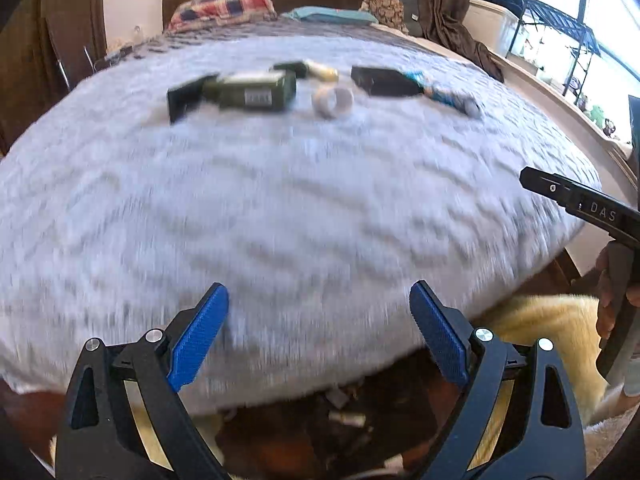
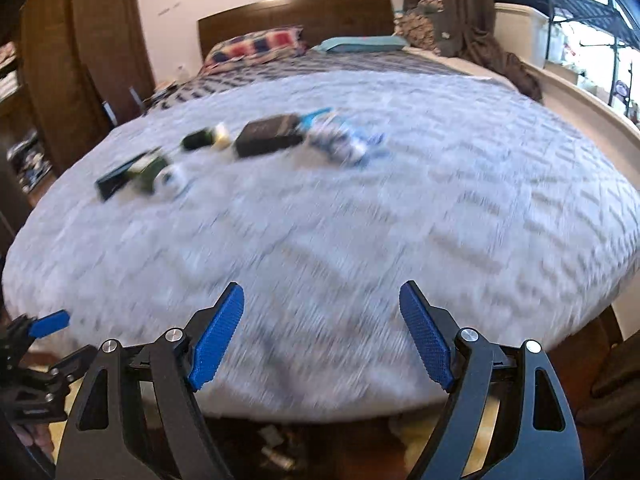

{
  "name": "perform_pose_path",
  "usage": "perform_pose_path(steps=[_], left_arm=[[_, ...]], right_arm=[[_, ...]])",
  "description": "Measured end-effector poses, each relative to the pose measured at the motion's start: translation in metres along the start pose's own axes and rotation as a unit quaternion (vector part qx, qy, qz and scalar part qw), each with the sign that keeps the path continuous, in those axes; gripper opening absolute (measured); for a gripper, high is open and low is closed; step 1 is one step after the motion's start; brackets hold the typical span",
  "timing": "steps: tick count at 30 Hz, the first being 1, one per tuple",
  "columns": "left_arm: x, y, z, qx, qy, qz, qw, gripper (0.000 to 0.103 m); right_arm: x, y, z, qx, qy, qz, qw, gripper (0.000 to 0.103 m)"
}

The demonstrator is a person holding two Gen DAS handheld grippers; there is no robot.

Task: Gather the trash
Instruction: 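Grasp the white tape roll with the left tool while the right tool grasps the blue cloth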

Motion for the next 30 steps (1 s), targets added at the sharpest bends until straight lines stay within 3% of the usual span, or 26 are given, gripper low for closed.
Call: perform_pose_path(steps=[7,18,23,26,27,28,30], left_arm=[[-0.045,-0.005,0.034,-0.006,-0.015,-0.006,0.9999,0.087],[-0.101,-0.018,0.081,-0.015,-0.025,-0.012,0.9995,0.082],[-0.115,-0.026,0.097,-0.019,-0.022,-0.008,0.9996,0.071],[-0.122,-0.028,0.105,-0.020,-0.016,-0.005,0.9997,0.057],[-0.123,-0.028,0.106,-0.020,-0.014,-0.004,0.9997,0.050],[-0.124,-0.029,0.108,-0.022,-0.013,-0.004,0.9997,0.042],[-0.125,-0.028,0.109,-0.022,-0.011,-0.001,0.9997,0.036]], right_arm=[[-0.039,-0.018,0.037,0.022,-0.011,0.009,1.000,0.081],[-0.062,-0.021,0.072,0.021,-0.010,0.013,1.000,0.079],[-0.066,-0.026,0.080,0.014,-0.011,0.028,0.999,0.060],[-0.068,-0.024,0.084,0.015,-0.008,0.018,1.000,0.047],[-0.068,-0.022,0.085,0.016,-0.006,0.014,1.000,0.038],[-0.067,-0.020,0.086,0.017,-0.005,0.010,1.000,0.034],[-0.066,-0.020,0.085,0.017,-0.008,0.008,1.000,0.032]])
Point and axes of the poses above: each gripper's, at about its wrist camera, not at the fingertips, and z roughly the way its jaws point, y to its left, x to its underside, the point moved 6 cm from there along z, roughly the way its jaws point, and after that the axes turned 7 degrees about -z, right-handed, at the moved point
